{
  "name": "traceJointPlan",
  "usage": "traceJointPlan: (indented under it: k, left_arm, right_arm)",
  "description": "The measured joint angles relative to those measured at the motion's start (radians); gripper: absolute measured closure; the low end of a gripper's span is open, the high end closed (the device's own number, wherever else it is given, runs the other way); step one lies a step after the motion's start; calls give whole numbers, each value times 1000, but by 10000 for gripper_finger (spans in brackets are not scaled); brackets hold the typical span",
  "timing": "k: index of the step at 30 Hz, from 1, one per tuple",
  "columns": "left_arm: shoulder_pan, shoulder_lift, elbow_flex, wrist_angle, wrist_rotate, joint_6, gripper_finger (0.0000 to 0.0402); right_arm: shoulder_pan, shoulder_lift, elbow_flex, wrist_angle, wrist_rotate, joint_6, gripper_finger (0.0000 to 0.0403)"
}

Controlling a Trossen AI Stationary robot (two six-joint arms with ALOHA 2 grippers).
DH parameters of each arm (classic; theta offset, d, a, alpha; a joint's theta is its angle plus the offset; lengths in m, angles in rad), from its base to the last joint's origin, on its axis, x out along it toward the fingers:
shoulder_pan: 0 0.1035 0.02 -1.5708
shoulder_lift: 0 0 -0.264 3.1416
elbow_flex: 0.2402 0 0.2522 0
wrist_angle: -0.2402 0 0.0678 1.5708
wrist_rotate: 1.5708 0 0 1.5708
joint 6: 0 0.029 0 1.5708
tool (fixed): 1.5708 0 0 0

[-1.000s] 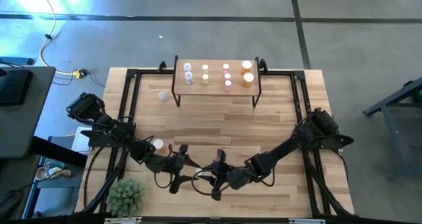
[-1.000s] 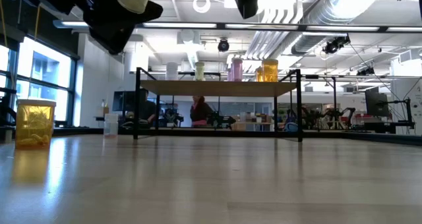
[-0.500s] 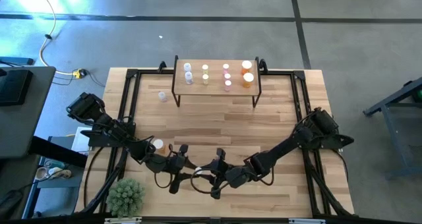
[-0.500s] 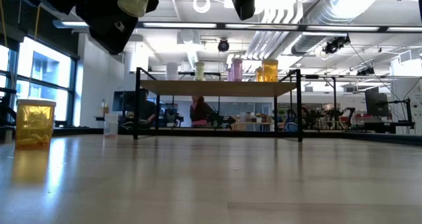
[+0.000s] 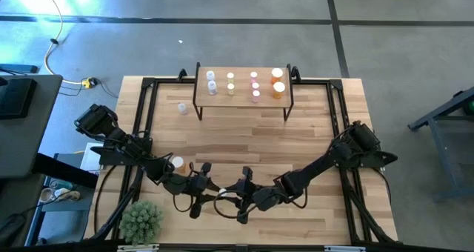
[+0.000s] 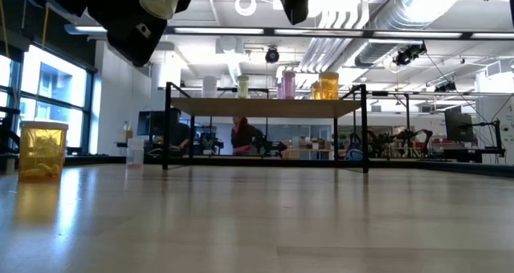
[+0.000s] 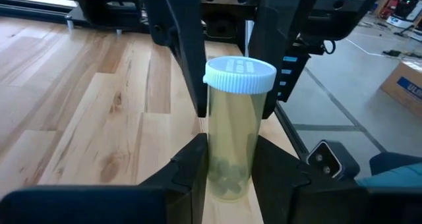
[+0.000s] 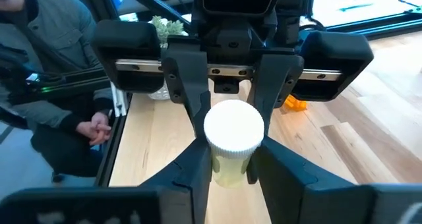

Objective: Pick and place medicine bottles onto shelf by color
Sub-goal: Put the yellow pill bottle on the shelf aligned with the yellow pill bottle

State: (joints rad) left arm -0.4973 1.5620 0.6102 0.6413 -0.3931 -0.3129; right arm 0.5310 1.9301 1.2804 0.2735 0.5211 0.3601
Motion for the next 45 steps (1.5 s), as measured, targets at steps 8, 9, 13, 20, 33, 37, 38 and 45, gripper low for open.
traceJointPlan:
  k: [8, 9, 13, 20, 33, 37, 38, 45]
  left_arm:
    - [1, -1, 0, 0, -19, -2, 313]
    - [2, -1, 0, 1, -19, -1, 313]
    - [13, -1, 0, 2, -15, -9, 314]
    - [51, -1, 0, 6, 16, 0, 314]
    - [168, -1, 0, 6, 17, 36, 314]
    - [200, -1, 0, 5, 16, 37, 314]
    - [208, -1, 0, 5, 16, 37, 314]
    - [256, -1, 0, 6, 16, 81, 314]
  right_arm:
    - [-1, -31, 0, -118, -59, 34, 208]
    - [-1, -43, 0, -134, -60, 43, 198]
    - [-1, -105, 1, -200, -72, 58, 169]
    - [-2, -209, 1, -301, -80, 23, 162]
    - [-148, -238, 1, -339, -188, -146, 162]
    - [-193, -238, 0, -373, -265, -159, 162]
    - [-201, -238, 0, -381, -279, -159, 162]
    - [-253, -238, 0, -469, -290, -163, 162]
